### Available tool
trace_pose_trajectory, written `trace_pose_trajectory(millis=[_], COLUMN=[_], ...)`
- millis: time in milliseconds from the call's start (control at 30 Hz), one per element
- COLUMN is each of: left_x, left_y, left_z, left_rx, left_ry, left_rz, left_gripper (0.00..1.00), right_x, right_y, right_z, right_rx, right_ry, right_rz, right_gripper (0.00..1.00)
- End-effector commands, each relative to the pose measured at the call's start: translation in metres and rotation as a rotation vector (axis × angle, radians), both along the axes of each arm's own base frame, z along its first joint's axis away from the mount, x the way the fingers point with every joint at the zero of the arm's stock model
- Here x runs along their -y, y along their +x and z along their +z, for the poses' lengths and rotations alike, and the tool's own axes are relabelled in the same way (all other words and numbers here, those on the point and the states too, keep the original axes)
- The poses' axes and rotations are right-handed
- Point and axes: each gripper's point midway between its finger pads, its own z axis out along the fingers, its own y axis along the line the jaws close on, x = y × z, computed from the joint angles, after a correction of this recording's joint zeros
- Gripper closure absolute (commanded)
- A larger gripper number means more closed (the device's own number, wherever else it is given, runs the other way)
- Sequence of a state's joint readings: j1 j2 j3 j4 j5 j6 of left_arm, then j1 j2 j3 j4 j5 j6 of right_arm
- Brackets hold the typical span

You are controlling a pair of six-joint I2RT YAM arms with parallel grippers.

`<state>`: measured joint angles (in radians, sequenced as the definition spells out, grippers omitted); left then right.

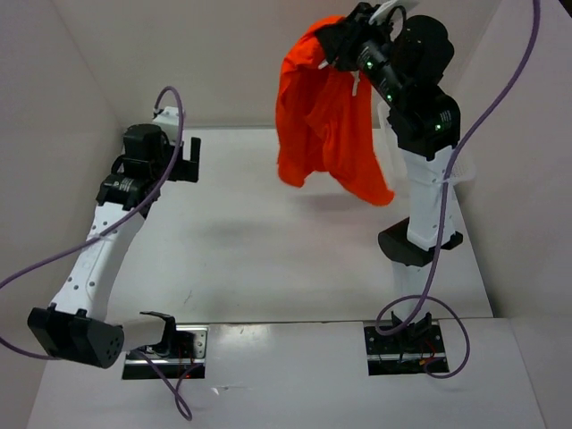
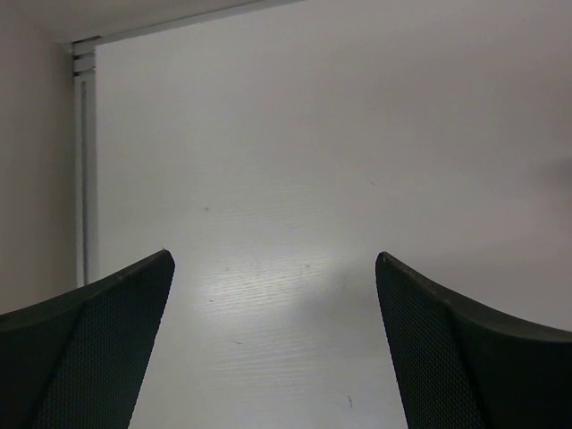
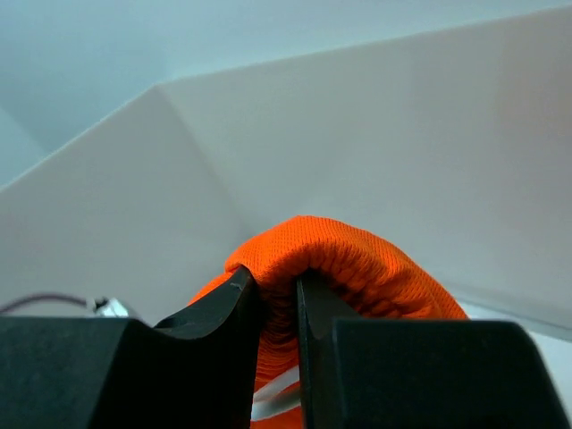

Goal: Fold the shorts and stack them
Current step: Move the shorts to the center of the board

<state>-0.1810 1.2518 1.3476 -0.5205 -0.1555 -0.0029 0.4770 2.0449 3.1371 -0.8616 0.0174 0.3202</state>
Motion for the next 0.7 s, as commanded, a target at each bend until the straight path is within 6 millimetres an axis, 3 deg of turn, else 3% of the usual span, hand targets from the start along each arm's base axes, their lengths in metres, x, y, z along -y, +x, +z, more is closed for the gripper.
trace_pose_trajectory(millis=[0, 67, 100, 167, 200, 233, 267, 300, 333, 367, 400, 433, 467, 500, 533, 633, 667], left_x=[-0.029, -0.038, -0.044, -0.049, -0.048, -0.047, -0.045, -0.043, -0.041, -0.041, -0.039, -0.032, -0.028, -0.027, -0.027, -0.021, -0.019], left_y=[-0.01, -0.017, -0.02, -0.027, -0.029, -0.033, -0.035, -0.038, -0.039, -0.039, -0.042, -0.044, -0.047, -0.05, -0.053, -0.062, -0.064], left_z=[0.029, 0.035, 0.033, 0.031, 0.029, 0.027, 0.016, 0.012, 0.002, 0.002, -0.014, -0.022, -0.037, -0.061, -0.074, -0.124, -0.144], left_rx=[0.099, 0.12, 0.117, 0.122, 0.12, 0.113, 0.082, 0.071, 0.047, 0.047, 0.006, -0.014, -0.058, -0.122, -0.166, -0.371, -0.469], left_ry=[-0.001, -0.003, -0.001, -0.001, -0.005, -0.008, -0.008, -0.013, -0.015, -0.015, -0.016, -0.009, -0.003, 0.015, 0.031, 0.069, 0.076], left_rz=[0.084, 0.106, 0.124, 0.137, 0.129, 0.12, 0.112, 0.098, 0.09, 0.09, 0.079, 0.062, 0.048, 0.05, 0.054, 0.029, 0.018], left_gripper=[0.0, 0.0, 0.0, 0.0, 0.0, 0.0, 0.0, 0.0, 0.0, 0.0, 0.0, 0.0, 0.0, 0.0, 0.0, 0.0, 0.0], right_x=[-0.04, -0.048, -0.055, -0.059, -0.065, -0.067, -0.071, -0.068, -0.061, -0.053, -0.03, -0.015, 0.004, 0.037, 0.056, 0.107, 0.116], right_y=[-0.003, -0.001, 0.011, 0.01, 0.023, 0.023, 0.027, 0.029, 0.028, 0.028, 0.033, 0.019, 0.017, 0.019, 0.008, 0.011, 0.016], right_z=[-0.021, -0.038, -0.06, -0.074, -0.108, -0.12, -0.156, -0.175, -0.218, -0.241, -0.265, -0.313, -0.336, -0.354, -0.39, -0.409, -0.409], right_rx=[-0.044, -0.107, -0.165, -0.213, -0.292, -0.313, -0.397, -0.45, -0.563, -0.623, -0.697, -0.817, -0.886, -0.948, -1.038, -1.043, -1.016], right_ry=[-0.042, -0.053, -0.08, -0.105, -0.162, -0.192, -0.256, -0.269, -0.317, -0.338, -0.338, -0.376, -0.375, -0.351, -0.376, -0.517, -0.572], right_rz=[0.142, 0.172, 0.172, 0.194, 0.193, 0.204, 0.221, 0.252, 0.27, 0.271, 0.242, 0.282, 0.252, 0.206, 0.184, 0.005, -0.025], right_gripper=[1.0, 1.0, 1.0, 1.0, 1.0, 1.0, 1.0, 0.93, 0.85, 0.65, 0.28, 0.21, 0.16, 0.0, 0.0, 0.0, 0.0])
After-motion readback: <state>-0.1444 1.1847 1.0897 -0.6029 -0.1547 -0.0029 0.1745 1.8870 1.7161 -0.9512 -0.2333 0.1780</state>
